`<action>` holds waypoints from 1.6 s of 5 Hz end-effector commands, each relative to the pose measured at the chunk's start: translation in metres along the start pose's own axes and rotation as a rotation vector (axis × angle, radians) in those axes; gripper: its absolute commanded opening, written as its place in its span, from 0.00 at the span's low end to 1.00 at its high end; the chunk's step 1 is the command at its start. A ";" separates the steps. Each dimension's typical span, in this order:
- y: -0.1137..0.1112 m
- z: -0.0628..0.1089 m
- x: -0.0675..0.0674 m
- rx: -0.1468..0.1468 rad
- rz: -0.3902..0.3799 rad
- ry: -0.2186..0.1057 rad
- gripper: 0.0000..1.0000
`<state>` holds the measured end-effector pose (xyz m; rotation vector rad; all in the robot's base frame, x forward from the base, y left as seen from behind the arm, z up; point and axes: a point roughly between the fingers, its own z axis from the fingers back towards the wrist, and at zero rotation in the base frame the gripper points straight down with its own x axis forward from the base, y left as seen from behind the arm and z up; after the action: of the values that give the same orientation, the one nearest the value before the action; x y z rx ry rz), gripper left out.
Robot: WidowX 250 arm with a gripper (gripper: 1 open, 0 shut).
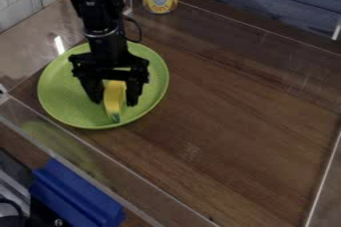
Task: Remove the banana from inside the green plate and put it on the table
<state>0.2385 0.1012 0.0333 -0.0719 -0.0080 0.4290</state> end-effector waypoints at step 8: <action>-0.021 0.040 0.003 -0.019 -0.074 -0.044 0.00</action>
<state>0.2394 0.0833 0.0574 -0.0971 0.0110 0.3643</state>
